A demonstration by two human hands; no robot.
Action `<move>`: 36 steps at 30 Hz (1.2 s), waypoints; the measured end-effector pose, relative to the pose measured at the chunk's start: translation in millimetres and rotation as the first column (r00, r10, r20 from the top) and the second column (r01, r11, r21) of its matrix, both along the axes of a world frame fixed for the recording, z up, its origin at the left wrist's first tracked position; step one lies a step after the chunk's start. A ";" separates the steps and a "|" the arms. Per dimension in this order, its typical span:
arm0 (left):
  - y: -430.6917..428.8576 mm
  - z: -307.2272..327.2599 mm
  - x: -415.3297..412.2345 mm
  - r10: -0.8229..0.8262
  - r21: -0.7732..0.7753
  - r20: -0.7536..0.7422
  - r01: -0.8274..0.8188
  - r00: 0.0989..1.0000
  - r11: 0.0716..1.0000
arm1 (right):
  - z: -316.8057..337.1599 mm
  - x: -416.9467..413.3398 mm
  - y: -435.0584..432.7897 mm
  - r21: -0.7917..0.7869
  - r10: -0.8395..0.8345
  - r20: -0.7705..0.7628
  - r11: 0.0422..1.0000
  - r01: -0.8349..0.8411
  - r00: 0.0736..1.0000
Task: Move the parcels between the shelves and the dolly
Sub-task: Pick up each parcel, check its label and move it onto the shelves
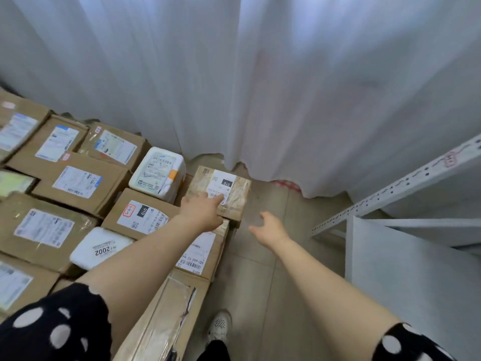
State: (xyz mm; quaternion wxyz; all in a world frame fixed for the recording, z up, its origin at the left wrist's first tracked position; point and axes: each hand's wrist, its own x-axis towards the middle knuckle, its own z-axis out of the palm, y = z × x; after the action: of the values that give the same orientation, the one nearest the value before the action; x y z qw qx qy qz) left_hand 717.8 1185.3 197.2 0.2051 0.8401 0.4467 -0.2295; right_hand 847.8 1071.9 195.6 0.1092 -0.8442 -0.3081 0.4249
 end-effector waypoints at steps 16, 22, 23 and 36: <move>-252.2 154.8 -87.1 -0.248 0.185 0.004 0.243 0.969 0.952 | 145.2 -85.4 -229.2 -0.015 0.373 0.455 0.911 -0.412 0.808; -334.7 192.9 -116.9 -0.324 0.223 -0.001 0.316 0.946 0.922 | 184.2 -126.6 -323.9 -0.028 0.332 0.525 0.927 -0.374 0.783; -347.8 198.8 -122.3 -0.335 0.234 0.014 0.323 0.942 0.917 | 190.3 -134.4 -339.4 -0.017 0.307 0.539 0.935 -0.354 0.784; -527.9 244.3 -273.7 -0.522 0.278 0.101 0.479 0.847 0.832 | 237.2 -309.1 -535.2 0.045 0.073 0.556 0.992 -0.117 0.828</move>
State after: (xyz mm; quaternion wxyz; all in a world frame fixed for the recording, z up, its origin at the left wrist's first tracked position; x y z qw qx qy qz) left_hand 444.1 657.4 441.4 0.0715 0.9630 0.2156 -0.1454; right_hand 538.7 536.6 432.8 0.0266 -0.9097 -0.3841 0.1555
